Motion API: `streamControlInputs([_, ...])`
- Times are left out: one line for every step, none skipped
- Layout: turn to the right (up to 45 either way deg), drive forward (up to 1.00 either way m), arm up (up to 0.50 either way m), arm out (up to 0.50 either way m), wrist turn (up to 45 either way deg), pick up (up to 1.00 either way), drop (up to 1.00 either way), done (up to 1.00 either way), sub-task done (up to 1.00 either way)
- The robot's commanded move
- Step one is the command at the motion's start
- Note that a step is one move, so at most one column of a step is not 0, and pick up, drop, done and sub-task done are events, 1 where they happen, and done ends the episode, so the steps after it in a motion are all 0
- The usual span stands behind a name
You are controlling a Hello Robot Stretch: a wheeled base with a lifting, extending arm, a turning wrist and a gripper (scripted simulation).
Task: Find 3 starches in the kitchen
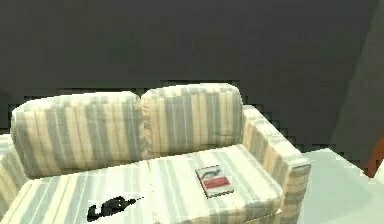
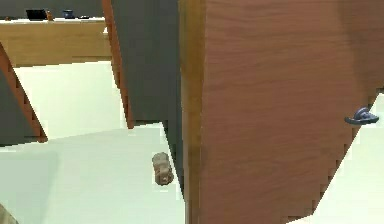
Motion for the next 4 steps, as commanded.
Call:
streamControlInputs([45.0, 0.0, 0.0, 0.0, 0.0, 0.0, 0.0, 0.0, 0.0])
streamControlInputs([27.0, 0.0, 0.0, 0.0, 0.0, 0.0, 0.0, 0.0, 0.0])
streamControlInputs([0.0, 0.45, 0.0, 0.0, 0.0, 0.0, 0.0, 0.0, 0.0])
streamControlInputs([-18.0, 0.0, 0.0, 0.0, 0.0, 0.0, 0.0, 0.0, 0.0])
